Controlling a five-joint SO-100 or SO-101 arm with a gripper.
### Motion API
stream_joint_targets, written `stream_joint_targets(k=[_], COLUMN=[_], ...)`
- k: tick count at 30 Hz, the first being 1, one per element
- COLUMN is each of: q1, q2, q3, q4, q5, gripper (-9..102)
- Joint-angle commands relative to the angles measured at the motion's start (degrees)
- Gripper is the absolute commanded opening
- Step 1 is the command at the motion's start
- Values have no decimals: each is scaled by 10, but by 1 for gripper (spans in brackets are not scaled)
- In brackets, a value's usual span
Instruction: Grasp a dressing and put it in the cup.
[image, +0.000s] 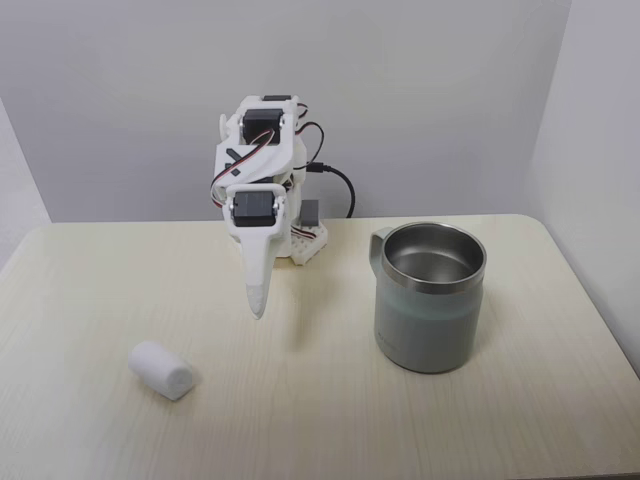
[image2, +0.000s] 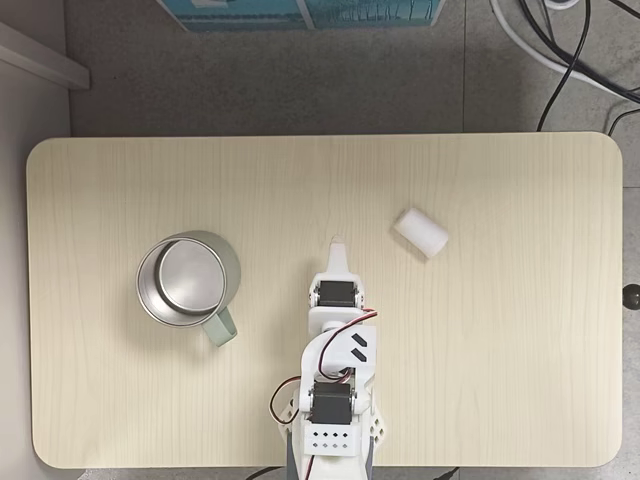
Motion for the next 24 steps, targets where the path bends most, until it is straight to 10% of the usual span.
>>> stream_joint_targets(k=[1,24], q1=[26,20], q2=[-6,-6], q3=[2,14], q4=[-8,4], q5=[5,9], gripper=[0,0])
